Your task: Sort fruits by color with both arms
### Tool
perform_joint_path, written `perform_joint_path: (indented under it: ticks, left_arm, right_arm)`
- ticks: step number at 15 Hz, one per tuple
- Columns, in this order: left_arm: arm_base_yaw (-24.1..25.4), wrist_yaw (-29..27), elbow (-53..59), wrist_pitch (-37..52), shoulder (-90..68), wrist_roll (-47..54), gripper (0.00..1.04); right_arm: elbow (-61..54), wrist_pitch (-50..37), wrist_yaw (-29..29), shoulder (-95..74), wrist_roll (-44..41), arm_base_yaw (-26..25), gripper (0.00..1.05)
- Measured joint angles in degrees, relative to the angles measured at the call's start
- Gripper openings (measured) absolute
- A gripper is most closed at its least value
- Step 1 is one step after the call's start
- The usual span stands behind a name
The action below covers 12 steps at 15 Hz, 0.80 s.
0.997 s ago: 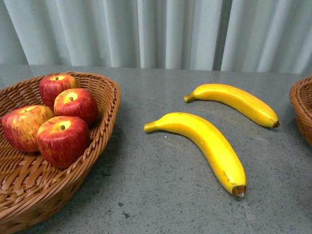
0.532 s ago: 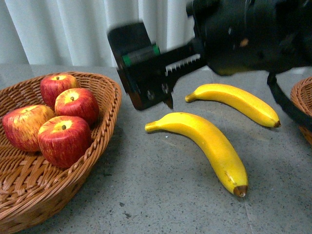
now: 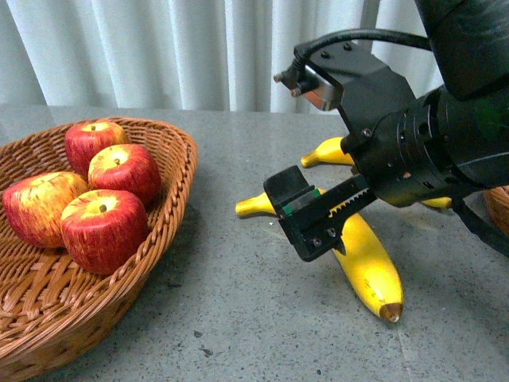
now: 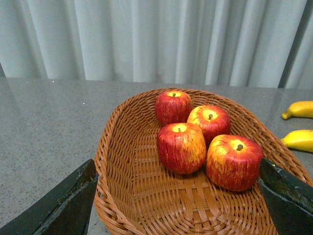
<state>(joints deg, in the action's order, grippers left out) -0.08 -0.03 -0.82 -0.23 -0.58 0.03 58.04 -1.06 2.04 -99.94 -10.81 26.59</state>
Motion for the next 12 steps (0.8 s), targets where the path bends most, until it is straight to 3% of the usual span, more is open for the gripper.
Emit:
perform_joint_path:
  ticks: [2, 11, 12]
  left_arm:
    - [0.00, 0.02, 0.00, 0.00, 0.00, 0.02, 0.98]
    - [0.00, 0.00, 0.00, -0.02, 0.00, 0.02, 0.98]
    - [0.00, 0.00, 0.00, -0.02, 0.00, 0.00, 0.98]
  right_arm:
    - [0.37, 2.99, 1.01, -0.96, 1.46, -1.20, 0.98]
    - [-0.59, 1.44, 0.55, -3.85, 1.77, -2.21, 0.98]
    - [-1.44, 1.05, 0.61, -3.85, 1.70, -2.14, 0.94]
